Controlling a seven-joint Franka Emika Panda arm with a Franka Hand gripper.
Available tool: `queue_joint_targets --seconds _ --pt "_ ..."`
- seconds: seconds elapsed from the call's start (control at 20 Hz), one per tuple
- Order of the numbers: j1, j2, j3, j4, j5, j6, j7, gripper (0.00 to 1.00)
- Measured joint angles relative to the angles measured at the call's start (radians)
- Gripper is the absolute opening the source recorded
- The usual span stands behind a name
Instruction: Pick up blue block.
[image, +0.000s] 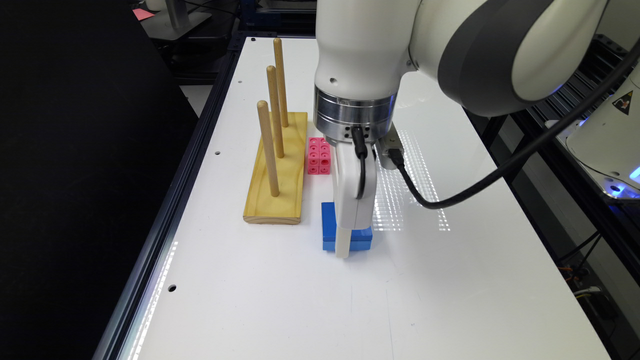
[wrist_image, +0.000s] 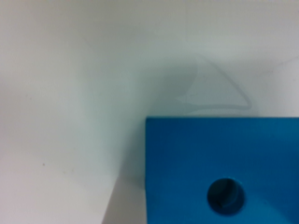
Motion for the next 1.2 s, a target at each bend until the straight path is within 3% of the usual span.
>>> queue_joint_targets --seconds 0.35,0.7,1.0,1.2 --pt "0.0 -0.009 -0.005 -0.002 -0.0012 -0.011 0.0 0.0" --pt "0.0 -0.071 -0.005 -0.003 -0.0012 -0.079 0.001 0.0" --pt "0.0 -0.153 0.004 -0.003 -0.0008 -0.16 0.01 0.0" --pt "0.0 -0.173 0.006 -0.003 -0.0008 -0.176 0.012 0.0"
